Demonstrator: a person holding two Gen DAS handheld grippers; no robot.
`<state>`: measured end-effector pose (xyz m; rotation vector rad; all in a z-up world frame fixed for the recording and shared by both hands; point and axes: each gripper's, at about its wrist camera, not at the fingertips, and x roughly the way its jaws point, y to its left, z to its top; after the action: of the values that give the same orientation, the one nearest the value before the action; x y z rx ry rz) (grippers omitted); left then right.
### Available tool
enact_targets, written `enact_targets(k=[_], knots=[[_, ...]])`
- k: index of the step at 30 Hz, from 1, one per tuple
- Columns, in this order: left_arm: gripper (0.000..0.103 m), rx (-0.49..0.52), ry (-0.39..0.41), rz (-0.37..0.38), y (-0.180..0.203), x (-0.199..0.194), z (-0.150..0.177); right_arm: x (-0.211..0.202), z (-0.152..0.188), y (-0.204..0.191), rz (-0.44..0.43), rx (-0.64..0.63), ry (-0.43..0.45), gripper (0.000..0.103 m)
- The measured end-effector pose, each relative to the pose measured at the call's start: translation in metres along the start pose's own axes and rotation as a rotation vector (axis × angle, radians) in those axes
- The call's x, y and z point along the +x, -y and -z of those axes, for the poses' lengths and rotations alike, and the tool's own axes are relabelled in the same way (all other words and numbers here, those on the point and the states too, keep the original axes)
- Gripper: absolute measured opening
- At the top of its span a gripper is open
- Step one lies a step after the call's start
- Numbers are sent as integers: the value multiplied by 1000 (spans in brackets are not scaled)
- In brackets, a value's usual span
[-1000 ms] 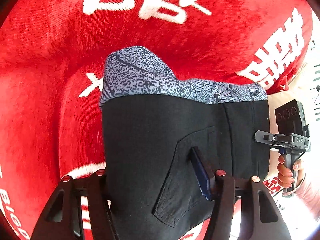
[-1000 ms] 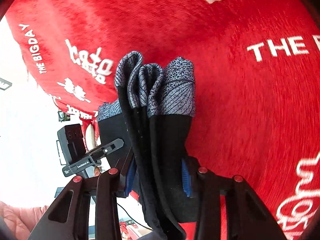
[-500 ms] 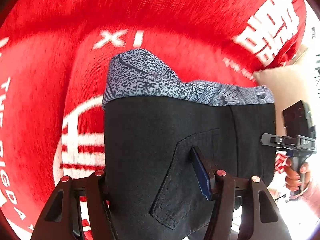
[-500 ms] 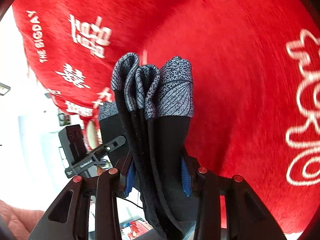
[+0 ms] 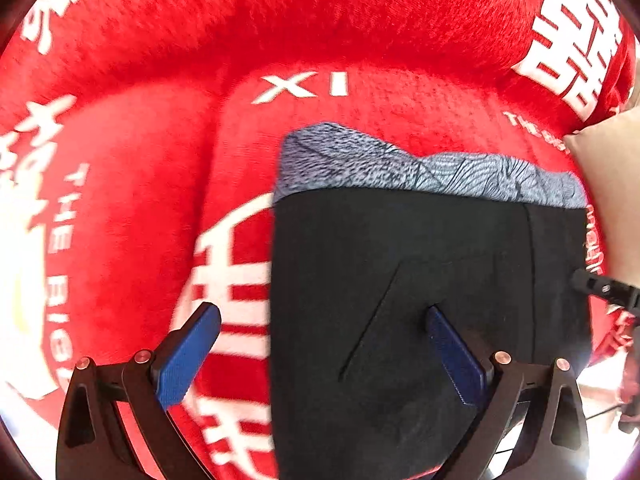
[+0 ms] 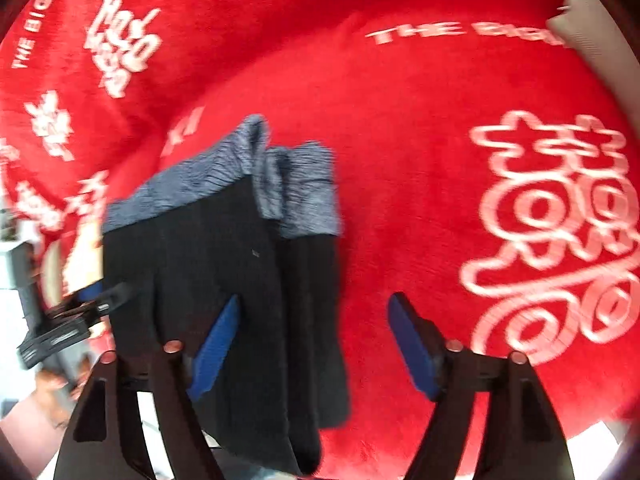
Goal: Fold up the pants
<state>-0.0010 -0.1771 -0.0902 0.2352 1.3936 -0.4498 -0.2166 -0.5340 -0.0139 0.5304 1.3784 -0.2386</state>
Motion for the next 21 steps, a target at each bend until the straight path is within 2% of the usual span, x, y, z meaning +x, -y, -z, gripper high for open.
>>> enact_targets(k=[3, 6, 8, 11, 13, 14, 17, 21], knots=[[103, 17, -8, -47, -1, -18, 11, -20, 14, -19, 98, -34, 5, 81], [103, 36, -19, -62, 5, -36, 24, -36, 29, -37, 124, -47, 20, 84], [103, 71, -21, -92, 12, -49, 36, -46, 36, -54, 145, -46, 38, 90], [103, 92, -10, -144, 24, -63, 47, -60, 51, -71, 159, -31, 66, 92], [103, 88, -10, -153, 29, -73, 54, -68, 60, -75, 165, -17, 69, 95], [103, 84, -11, -156, 32, -77, 54, -73, 66, -74, 168, -14, 79, 102], [103, 88, -12, -136, 35, -91, 60, -83, 76, -85, 187, -18, 99, 103], [103, 98, -22, -134, 39, -102, 65, -90, 85, -97, 223, -38, 79, 103]])
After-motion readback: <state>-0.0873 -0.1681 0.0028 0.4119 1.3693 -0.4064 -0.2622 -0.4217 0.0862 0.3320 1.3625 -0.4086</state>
